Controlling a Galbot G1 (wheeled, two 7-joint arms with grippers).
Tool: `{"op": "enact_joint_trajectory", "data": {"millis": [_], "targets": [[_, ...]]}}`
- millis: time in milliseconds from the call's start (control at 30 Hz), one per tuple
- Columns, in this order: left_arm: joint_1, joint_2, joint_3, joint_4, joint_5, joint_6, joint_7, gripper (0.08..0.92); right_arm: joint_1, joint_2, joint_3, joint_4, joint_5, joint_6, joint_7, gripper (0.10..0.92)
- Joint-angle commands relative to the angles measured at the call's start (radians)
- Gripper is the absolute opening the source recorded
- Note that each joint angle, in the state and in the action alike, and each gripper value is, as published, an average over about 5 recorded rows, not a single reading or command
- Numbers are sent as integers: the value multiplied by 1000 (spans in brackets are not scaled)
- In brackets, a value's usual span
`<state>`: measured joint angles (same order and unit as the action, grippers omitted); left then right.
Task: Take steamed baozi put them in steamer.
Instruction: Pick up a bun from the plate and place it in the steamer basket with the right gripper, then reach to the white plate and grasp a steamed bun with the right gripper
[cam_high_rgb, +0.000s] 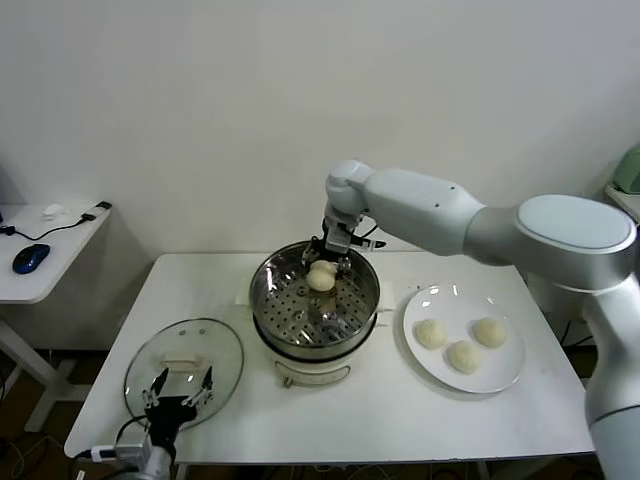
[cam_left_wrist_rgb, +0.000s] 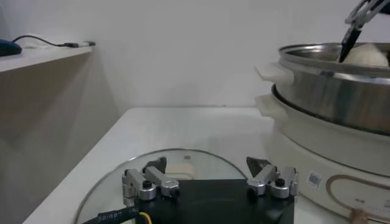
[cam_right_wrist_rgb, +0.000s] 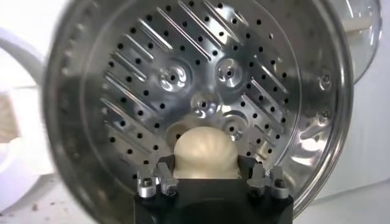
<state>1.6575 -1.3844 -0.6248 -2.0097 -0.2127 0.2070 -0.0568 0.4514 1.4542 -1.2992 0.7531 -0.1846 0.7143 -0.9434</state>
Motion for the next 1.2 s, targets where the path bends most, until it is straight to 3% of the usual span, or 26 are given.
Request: {"op": "enact_joint_trajectory", "data": {"millis": [33, 267, 433, 567, 633, 933, 1067, 1200], "targets": [[-2, 1, -1, 3, -2, -2, -5, 823, -60, 58, 43, -129, -65, 47, 41, 688], [0, 0, -1, -6, -7, -1, -5, 823, 16, 22, -4, -51, 118, 48, 2, 813], [5, -2, 1, -18, -7, 0, -3, 823, 255, -86, -156, 113, 490, -17, -149, 822], [11, -4, 3, -29, -6, 0, -1, 823, 474, -248, -381, 250, 846, -217, -240, 823], [14, -4, 3, -33, -7, -2, -1, 823, 538, -357, -468, 307, 926, -331, -254, 823], [19, -5, 4, -36, -14, -8, -1, 823, 567, -726, -696, 595, 855, -764, -66, 823], [20, -9, 4, -34, -13, -7, -1, 823, 438, -790, -641, 690, 853, -956, 67, 823], [24, -13, 4, -33, -12, -5, -2, 823, 255, -793, -516, 666, 818, -1032, 143, 823]]}}
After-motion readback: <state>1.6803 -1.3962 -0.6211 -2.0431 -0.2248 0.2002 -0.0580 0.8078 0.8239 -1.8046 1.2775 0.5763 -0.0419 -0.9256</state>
